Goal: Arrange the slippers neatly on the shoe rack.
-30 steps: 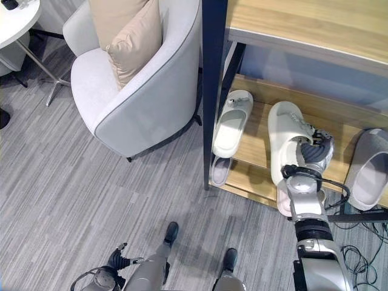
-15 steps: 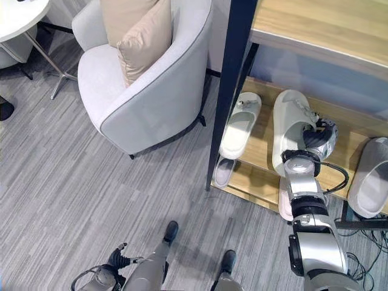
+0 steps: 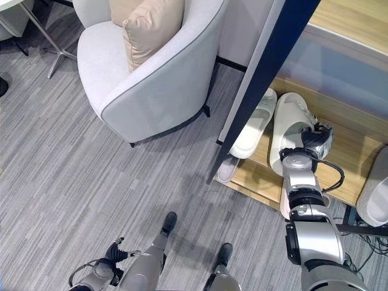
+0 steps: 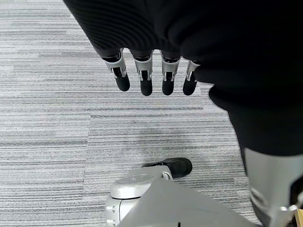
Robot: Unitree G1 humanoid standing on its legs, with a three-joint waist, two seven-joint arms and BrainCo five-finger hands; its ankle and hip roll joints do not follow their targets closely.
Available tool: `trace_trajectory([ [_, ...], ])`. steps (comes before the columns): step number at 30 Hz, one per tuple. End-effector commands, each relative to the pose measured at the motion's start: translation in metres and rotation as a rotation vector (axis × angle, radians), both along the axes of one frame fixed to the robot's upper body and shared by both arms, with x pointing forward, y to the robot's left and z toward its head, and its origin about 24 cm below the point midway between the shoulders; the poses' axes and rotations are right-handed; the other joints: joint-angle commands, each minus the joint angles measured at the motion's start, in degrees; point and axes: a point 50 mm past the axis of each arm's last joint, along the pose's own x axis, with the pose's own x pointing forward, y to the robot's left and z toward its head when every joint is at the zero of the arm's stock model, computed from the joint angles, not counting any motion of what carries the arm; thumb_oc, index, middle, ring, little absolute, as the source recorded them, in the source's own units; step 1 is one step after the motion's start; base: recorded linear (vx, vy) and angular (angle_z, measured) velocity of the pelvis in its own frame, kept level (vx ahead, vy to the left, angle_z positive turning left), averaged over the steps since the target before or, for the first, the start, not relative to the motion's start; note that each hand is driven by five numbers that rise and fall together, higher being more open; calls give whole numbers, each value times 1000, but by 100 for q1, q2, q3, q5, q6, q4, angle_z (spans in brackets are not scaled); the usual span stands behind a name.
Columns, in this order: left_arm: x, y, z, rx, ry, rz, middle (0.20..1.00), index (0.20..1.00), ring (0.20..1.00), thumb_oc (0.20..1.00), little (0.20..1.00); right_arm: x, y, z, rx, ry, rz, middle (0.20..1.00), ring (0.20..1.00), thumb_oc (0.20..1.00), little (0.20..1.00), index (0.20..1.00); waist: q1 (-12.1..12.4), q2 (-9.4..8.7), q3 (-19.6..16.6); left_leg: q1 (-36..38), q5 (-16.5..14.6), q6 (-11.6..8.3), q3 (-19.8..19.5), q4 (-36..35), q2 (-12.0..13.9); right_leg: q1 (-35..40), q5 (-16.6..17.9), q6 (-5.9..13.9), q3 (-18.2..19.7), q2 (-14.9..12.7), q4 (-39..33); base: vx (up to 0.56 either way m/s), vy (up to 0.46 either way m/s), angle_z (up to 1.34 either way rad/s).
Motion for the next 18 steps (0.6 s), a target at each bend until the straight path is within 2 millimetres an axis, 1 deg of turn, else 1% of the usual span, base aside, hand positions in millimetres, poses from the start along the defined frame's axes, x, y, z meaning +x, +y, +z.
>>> trace_trajectory([
  [1,0,-5,-3,16,26,-1,1000,1000,1000,1000,1000,0,-12,30,-78,-88,2,200,200,200,200,200,33,19,-44,311,-804,140,-100,31,-267,191,-68,170,-67,-52,37,0,0,0],
  [4,-3,-6,-5,12,33,19,1000,1000,1000,1000,1000,0,-11,22,-63,-65,-6,200,200,200,200,200,39,11,-42,296,-806,143,-131,31,-300,195,-47,175,-124,-76,40,3,11,0],
  [6,-6,-7,-6,11,42,20,1000,1000,1000,1000,1000,0,-5,20,-42,-84,-3,200,200,200,200,200,36,10,-54,304,-816,149,-129,31,-302,207,-51,174,-116,-83,40,0,0,0],
  [9,-5,-6,-5,2,35,44,1000,1000,1000,1000,1000,-3,-8,15,-4,-99,-23,200,200,200,200,200,34,6,-76,300,-816,149,-132,31,-311,205,-53,175,-110,-88,38,0,0,0],
  [14,-6,-9,-6,-15,37,50,1000,1000,1000,1000,1000,-2,-5,14,45,-137,-26,200,200,200,200,200,50,5,-78,328,-821,153,-110,31,-308,213,-53,170,-102,-92,38,0,0,0],
  [15,-7,-9,-7,-22,39,60,1000,1000,1000,1000,1000,-3,-4,12,57,-135,-22,423,423,423,423,423,55,10,-86,341,-821,157,-116,31,-309,232,-61,168,-116,-89,38,0,0,0],
  [16,-8,-9,-7,-23,41,64,1000,1000,1000,1000,1000,-3,-2,11,61,-140,-21,1000,1000,1000,1000,1000,50,11,-98,346,-823,158,-120,31,-309,242,-67,165,-117,-89,37,0,0,0],
  [18,-10,-10,-8,-34,46,74,1000,1000,1000,1000,1000,-6,0,6,67,-153,-28,1000,1000,1000,1000,1000,39,32,-125,345,-828,163,-129,31,-318,252,-73,165,-138,-103,40,0,0,0],
])
